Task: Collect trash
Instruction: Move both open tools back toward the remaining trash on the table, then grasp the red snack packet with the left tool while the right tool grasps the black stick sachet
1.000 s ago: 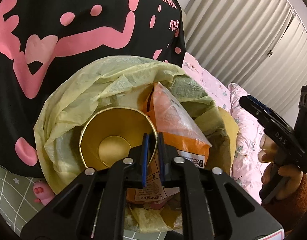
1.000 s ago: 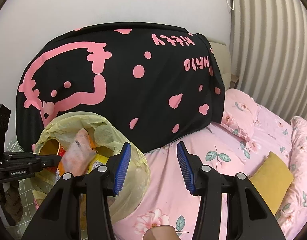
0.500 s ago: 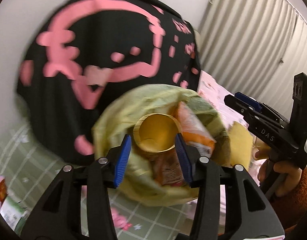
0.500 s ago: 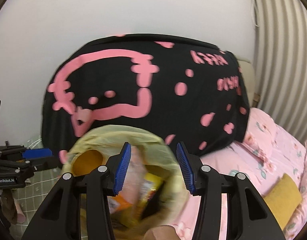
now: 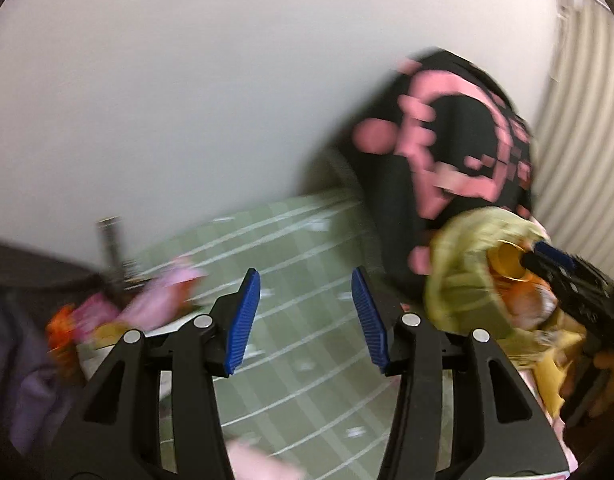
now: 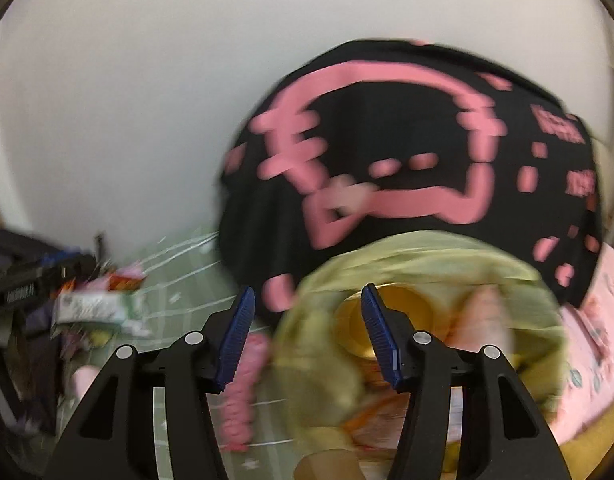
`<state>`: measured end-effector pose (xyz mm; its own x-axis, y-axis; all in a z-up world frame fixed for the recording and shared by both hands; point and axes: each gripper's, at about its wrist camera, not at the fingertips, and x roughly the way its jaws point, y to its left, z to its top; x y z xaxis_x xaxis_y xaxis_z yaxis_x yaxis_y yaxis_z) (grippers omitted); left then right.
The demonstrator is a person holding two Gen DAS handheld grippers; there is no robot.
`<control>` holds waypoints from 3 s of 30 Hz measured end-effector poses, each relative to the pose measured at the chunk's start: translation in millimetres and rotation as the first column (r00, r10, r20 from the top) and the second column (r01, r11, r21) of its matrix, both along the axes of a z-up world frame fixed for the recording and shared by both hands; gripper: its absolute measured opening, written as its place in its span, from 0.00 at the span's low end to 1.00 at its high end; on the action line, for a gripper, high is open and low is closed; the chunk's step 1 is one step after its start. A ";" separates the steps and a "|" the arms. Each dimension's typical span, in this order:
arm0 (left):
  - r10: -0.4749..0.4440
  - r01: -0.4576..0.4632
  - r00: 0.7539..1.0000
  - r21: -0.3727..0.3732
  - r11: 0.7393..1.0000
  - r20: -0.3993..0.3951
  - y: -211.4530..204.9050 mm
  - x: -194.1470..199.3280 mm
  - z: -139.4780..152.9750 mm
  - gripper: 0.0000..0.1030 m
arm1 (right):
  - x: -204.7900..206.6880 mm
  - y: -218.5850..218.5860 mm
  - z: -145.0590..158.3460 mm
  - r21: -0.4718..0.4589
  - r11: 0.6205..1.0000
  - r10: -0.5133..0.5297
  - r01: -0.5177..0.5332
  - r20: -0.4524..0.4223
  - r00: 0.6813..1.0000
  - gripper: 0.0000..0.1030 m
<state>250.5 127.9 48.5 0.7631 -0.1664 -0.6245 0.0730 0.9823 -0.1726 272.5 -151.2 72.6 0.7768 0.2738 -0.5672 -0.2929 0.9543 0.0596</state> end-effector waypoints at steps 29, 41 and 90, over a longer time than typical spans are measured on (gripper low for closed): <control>0.359 -0.376 0.911 -0.051 0.925 -0.202 174.4 -16.0 -73.5 0.45 | 4.6 186.2 -69.8 -0.070 0.939 0.320 -0.337 -0.186 0.929 0.51; 0.341 -0.368 0.905 -0.067 0.927 -0.256 175.1 -12.2 -84.9 0.16 | 29.3 215.0 -63.3 -0.031 0.940 0.331 -0.340 -0.157 0.930 0.51; 0.125 -0.123 0.992 -0.126 0.984 0.005 107.7 -42.6 13.3 0.16 | 39.6 178.3 37.2 0.006 0.928 0.371 -0.371 -0.050 0.927 0.22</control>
<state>207.9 235.6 61.8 0.7903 -0.1464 -0.5949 -0.0450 0.9545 -0.2946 312.1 27.1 109.8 0.5910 0.5352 -0.6036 -0.6232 0.7780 0.0798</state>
